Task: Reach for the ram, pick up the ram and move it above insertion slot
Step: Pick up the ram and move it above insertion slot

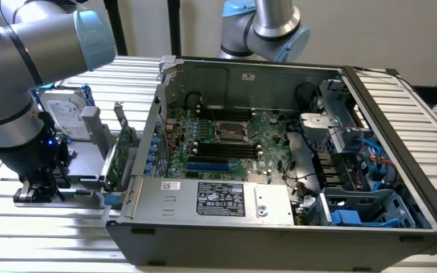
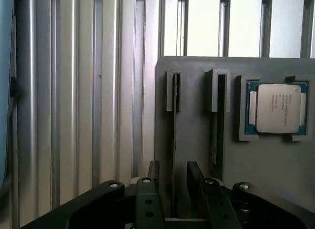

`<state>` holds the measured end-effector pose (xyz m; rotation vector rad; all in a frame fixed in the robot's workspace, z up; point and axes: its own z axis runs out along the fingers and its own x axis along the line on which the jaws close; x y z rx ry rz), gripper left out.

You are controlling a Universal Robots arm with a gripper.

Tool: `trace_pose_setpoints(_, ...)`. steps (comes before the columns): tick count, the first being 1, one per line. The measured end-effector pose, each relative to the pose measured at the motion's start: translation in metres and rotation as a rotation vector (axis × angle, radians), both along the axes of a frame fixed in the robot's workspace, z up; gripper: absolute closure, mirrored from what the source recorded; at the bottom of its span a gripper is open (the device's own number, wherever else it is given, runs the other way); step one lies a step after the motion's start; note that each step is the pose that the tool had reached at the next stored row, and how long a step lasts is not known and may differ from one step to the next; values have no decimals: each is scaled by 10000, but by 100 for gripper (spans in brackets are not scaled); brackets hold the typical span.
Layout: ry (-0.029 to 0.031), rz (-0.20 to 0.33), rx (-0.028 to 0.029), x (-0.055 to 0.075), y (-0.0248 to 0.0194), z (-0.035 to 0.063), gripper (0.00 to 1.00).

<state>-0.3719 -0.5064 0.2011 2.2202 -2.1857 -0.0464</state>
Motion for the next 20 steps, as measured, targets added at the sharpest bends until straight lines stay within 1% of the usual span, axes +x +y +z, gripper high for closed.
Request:
trace_pose_setpoints(5, 0, 0, -1, -9, 2, -13, 64)
trace_pose_setpoints(6, 0, 0, 0, -10, 1, -17, 66)
trace_pose_setpoints(7, 0, 0, 0, -11, 1, -20, 72)
trace_pose_setpoints(8, 1, 0, -1, -12, 1, -22, 72)
trace_pose_setpoints(9, 1, 0, -1, -12, 2, -23, 78)
trace_pose_setpoints(10, 1, 0, -1, -12, 2, -23, 78)
trace_pose_setpoints(11, 1, 0, -2, -12, 2, -23, 85)
trace_pose_setpoints(15, 0, 0, 1, -12, 2, -24, 85)
trace_pose_setpoints(16, 1, 0, 0, -12, 2, -24, 87)
trace_pose_setpoints(20, 0, -1, 0, -12, 2, -24, 87)
